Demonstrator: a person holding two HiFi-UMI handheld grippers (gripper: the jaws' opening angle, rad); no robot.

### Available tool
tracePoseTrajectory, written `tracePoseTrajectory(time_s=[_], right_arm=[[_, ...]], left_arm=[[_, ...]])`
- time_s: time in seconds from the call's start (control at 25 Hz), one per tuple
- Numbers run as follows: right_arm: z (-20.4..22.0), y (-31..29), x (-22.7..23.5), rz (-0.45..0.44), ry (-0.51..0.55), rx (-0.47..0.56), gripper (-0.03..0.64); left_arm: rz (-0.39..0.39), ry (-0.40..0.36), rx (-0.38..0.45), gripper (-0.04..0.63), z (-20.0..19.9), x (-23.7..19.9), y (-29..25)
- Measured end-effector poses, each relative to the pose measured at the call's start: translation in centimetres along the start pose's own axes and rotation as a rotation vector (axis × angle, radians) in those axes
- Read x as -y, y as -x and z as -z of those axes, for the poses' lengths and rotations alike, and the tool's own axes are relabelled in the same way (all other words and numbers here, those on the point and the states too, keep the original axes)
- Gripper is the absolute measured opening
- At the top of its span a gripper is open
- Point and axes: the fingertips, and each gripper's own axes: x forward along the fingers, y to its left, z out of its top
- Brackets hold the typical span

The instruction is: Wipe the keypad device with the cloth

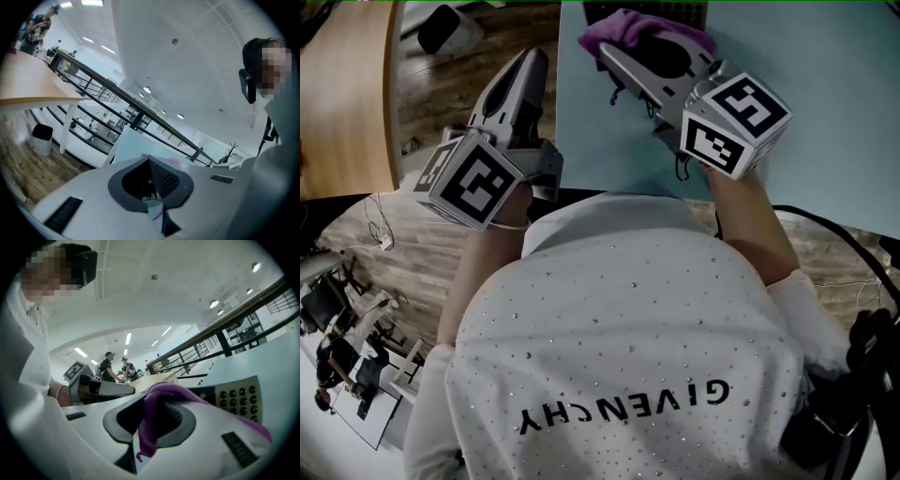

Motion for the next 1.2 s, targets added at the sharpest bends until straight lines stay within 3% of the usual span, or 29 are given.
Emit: tracePoseTrajectory(time_s=[0.12,0.28,0.44,0.84,1.2], right_arm=[[1.0,-1.6,-1.2,-0.015,0.0,-0.036,0.063],[3.4,-3.8,-0.7,0.053,-0.036,-0.073,0.06],[4.3,-2.0,1.2,0.124,-0.054,-0.092,0.06],[3.1,2.2,4.3,0.276,-0.076,-0.036,0.061],[2.3,5.5,7.3,0.392,-0.095,0.019,0.061]], left_arm=[[-0.021,-0.007,0.005,0.002,-0.3,-0.3,0.9],[-0.032,0.004,0.009,0.002,-0.3,-2.3,2.2],[-0.029,0.006,0.012,0.002,0.5,-1.7,1.6],[0.033,0.026,-0.062,0.002,1.4,0.1,-0.7],[0.082,0.029,-0.072,0.002,1.9,0.8,-2.3]])
